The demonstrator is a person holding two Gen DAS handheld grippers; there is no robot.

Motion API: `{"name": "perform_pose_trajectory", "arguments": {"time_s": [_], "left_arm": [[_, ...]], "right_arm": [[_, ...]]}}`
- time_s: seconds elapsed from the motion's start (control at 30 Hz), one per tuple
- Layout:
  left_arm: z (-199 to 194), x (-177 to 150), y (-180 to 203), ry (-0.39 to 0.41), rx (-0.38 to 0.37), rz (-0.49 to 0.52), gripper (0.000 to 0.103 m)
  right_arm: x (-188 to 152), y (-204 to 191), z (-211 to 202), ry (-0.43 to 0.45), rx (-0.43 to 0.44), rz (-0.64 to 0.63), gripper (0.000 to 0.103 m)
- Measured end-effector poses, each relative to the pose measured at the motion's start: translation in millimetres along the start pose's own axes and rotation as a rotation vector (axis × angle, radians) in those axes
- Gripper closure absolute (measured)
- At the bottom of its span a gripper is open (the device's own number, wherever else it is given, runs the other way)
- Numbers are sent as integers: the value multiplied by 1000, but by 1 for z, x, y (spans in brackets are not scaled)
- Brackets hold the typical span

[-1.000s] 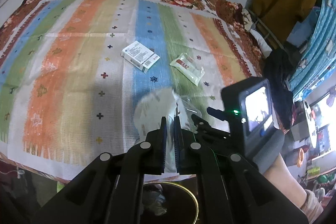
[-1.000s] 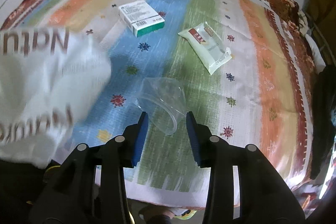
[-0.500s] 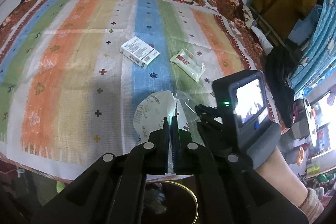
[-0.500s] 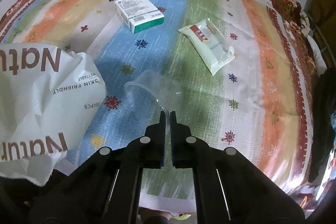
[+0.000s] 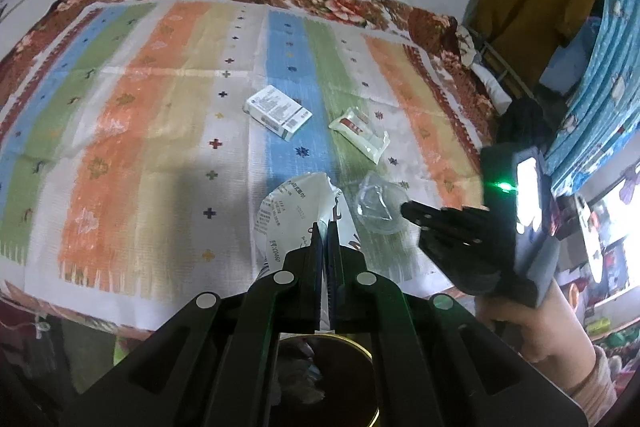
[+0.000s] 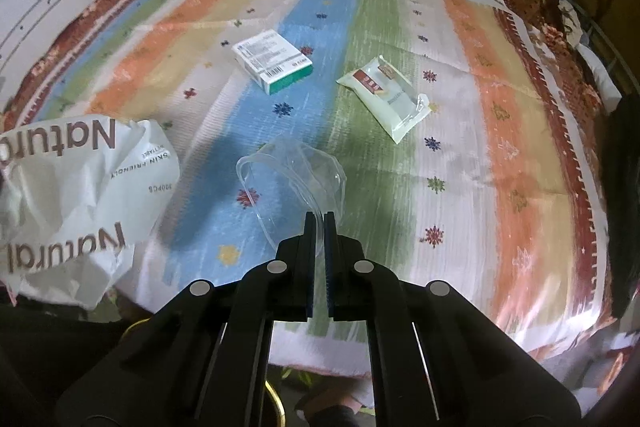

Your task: Collect trash

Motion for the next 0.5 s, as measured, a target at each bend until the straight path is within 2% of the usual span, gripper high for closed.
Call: {"name": "perform_pose_trajectory", "arguments": {"time_s": [0.2,0.3,0.5], "left_arm": [[-25,-16,-1,28,-56,10,102],[-34,-26,-1,33,-84,13,102],[-50,-44,-1,55,-117,41,102]], "right_arm": [[-4,0,-34,58,24,27,100],[-13,-2,-47,79,74,79,100],[-28,-22,-72,126,123,103,100]]}}
Point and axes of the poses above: each gripper's, at about its wrist camera, not at the fingertips, and z roughly the way its jaws point, y to its right, x to its top, the point moved 10 cm from there along z, roughly the way its jaws point, and after that the axes turned 15 degrees about -z, right-handed, at the moved point
